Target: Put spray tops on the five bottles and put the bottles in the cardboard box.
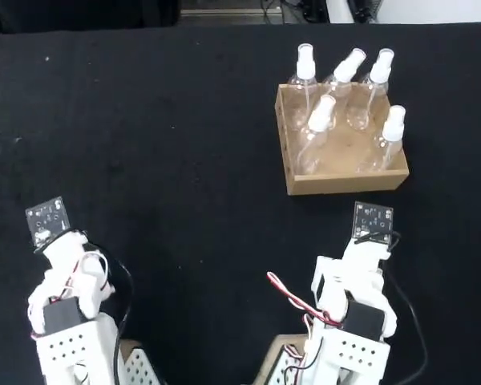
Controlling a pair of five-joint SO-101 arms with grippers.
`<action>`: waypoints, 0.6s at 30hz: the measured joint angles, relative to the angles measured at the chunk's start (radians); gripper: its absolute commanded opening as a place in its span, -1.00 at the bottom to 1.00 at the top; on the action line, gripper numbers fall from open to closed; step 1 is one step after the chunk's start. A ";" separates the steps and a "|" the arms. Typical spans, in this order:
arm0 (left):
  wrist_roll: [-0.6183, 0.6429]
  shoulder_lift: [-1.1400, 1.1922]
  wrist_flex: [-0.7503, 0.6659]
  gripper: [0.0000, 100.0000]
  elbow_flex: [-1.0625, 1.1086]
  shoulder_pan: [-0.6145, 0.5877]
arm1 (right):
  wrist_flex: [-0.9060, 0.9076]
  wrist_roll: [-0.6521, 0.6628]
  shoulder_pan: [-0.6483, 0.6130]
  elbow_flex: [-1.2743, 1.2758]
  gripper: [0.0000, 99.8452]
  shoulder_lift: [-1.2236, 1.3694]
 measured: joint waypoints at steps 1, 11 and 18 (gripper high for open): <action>0.000 -0.038 0.061 -0.90 0.000 0.000 | 0.000 0.000 0.000 0.000 -0.91 0.000; 0.000 -0.098 0.129 -0.90 0.000 0.000 | 0.000 0.000 0.000 0.000 -0.91 0.000; 0.000 -0.098 0.129 -0.90 0.000 0.000 | 0.000 0.000 0.000 0.000 -0.91 0.000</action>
